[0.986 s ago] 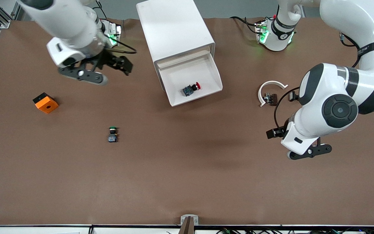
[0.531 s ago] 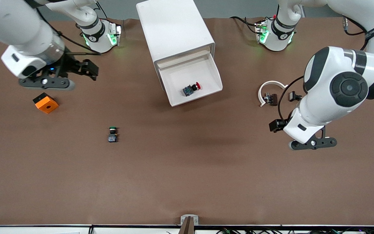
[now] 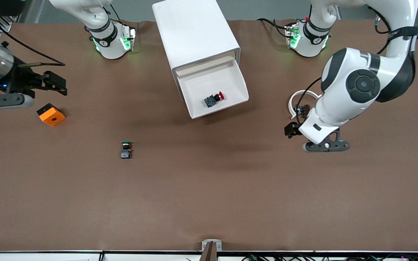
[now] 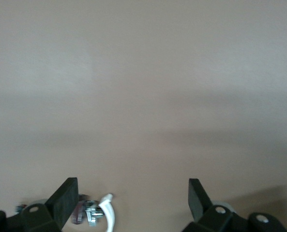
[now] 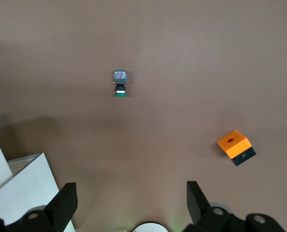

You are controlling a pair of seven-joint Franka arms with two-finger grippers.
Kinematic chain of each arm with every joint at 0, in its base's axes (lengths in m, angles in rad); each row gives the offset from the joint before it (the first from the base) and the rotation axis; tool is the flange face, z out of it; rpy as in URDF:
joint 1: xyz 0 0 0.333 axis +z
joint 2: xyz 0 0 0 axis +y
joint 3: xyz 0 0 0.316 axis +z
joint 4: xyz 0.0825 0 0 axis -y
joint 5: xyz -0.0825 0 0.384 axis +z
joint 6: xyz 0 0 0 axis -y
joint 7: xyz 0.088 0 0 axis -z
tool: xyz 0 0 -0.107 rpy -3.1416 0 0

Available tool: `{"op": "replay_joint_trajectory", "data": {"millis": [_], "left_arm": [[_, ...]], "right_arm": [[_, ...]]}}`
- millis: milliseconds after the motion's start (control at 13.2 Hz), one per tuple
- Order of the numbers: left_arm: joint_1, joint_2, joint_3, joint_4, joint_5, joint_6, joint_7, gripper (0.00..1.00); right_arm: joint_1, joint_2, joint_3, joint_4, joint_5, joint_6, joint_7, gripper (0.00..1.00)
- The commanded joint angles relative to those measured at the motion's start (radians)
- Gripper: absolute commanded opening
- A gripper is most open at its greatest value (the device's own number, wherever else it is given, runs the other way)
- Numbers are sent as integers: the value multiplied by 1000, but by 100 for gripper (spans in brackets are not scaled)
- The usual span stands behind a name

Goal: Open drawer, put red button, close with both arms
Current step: 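Open and raise the right gripper away while the left gripper nears the drawer, then push the drawer closed into the cabinet with the left gripper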

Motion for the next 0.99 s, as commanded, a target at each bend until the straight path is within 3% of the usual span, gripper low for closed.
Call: {"op": "replay_joint_trajectory", "data": {"millis": [0, 607, 910], "left_arm": [[-63, 51, -2, -5, -15, 75, -110, 100], [-299, 280, -2, 59, -9, 173, -416, 100], [-370, 311, -13, 62, -32, 184, -469, 100]], "right_arm": [[-38, -38, 18, -32, -8, 13, -48, 100], [-68, -30, 18, 12, -14, -6, -47, 100], [-104, -30, 18, 12, -13, -6, -49, 100]]}}
